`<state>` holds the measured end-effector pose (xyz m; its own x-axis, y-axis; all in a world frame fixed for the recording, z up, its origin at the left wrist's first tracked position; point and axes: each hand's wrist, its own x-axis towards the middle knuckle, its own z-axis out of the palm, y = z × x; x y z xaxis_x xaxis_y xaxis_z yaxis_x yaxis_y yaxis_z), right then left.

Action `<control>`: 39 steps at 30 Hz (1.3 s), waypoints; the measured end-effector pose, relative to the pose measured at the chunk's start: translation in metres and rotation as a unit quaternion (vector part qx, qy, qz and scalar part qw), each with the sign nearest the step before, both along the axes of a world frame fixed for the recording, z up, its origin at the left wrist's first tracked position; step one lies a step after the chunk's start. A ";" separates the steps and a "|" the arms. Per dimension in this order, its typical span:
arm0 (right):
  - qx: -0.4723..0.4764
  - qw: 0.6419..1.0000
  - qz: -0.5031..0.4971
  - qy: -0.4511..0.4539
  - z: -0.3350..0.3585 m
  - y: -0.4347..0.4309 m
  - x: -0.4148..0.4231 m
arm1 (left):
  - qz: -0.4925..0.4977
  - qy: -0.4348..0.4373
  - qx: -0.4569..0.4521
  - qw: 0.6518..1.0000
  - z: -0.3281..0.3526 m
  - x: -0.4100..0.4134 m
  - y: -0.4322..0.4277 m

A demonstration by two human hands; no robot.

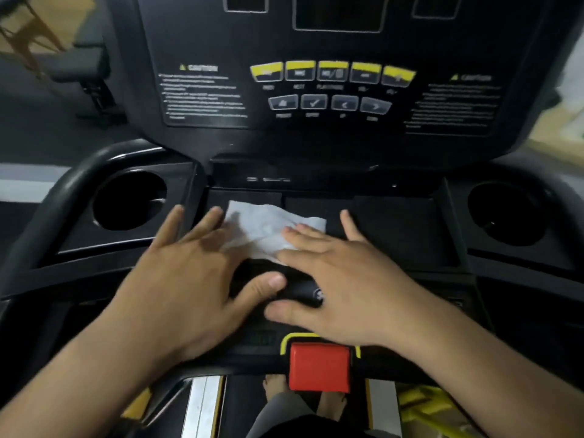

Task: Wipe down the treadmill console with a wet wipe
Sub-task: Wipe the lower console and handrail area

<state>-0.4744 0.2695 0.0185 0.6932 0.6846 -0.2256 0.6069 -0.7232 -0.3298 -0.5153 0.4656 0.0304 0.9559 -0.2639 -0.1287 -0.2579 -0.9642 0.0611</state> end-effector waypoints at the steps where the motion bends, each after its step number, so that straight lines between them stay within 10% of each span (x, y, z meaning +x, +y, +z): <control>1: 0.003 1.000 -0.006 -0.007 0.000 -0.007 -0.001 | -0.013 -0.020 -0.003 1.000 0.000 0.003 -0.009; 11: -0.194 0.974 -0.059 -0.101 0.007 -0.138 0.005 | -0.159 0.078 -0.128 0.976 -0.032 0.048 -0.164; 39: -0.040 0.989 -0.136 -0.047 -0.007 -0.147 0.033 | -0.129 0.135 -0.127 0.974 -0.016 0.079 -0.166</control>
<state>-0.4414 0.1221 0.0115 0.8693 0.4530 -0.1980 0.4120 -0.8852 -0.2163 -0.4367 0.2994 0.0147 0.7933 -0.5475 -0.2663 -0.4318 -0.8143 0.3879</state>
